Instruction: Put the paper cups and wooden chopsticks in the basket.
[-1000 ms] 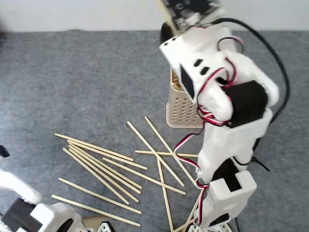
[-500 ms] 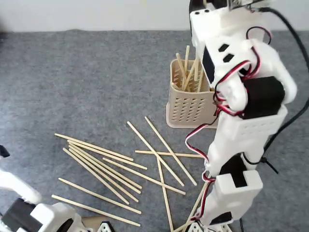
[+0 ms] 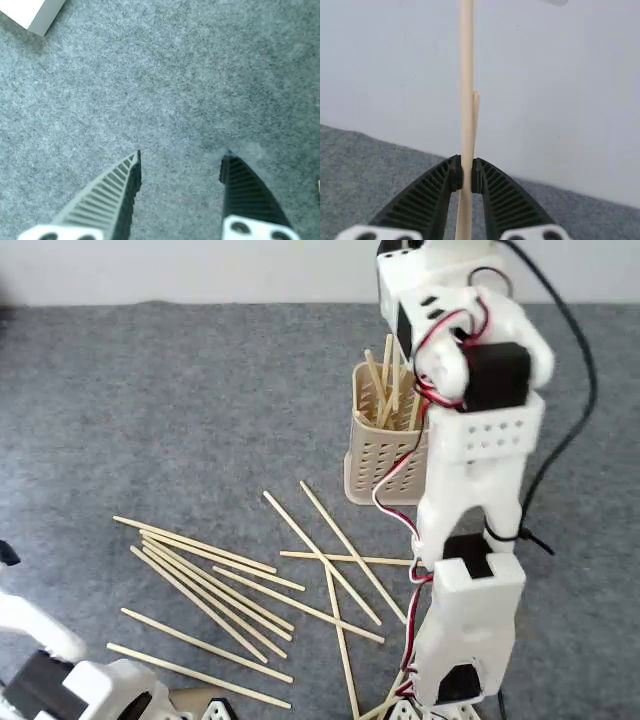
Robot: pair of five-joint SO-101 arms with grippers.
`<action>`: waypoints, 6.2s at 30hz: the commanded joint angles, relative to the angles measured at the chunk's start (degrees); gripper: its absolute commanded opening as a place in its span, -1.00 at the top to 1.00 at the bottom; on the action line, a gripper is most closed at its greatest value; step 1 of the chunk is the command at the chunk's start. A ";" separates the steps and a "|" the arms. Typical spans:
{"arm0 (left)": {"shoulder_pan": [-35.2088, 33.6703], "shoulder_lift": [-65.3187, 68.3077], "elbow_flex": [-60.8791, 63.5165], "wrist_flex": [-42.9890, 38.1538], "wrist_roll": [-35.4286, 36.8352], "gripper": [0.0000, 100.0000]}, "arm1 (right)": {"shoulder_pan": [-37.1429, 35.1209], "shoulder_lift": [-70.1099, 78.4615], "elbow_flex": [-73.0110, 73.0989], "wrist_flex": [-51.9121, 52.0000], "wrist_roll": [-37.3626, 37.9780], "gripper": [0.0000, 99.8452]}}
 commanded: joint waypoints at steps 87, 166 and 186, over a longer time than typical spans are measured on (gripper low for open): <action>-1.14 -2.20 0.31 -0.97 -0.44 0.50 | -1.63 -52.97 64.53 -4.26 3.87 0.98; -1.14 -2.37 3.82 -3.34 -0.44 0.50 | -6.73 -64.13 103.56 -27.47 1.32 0.47; -0.88 -2.29 4.09 -3.34 -0.26 0.50 | -21.14 -76.53 101.98 -7.60 1.14 0.47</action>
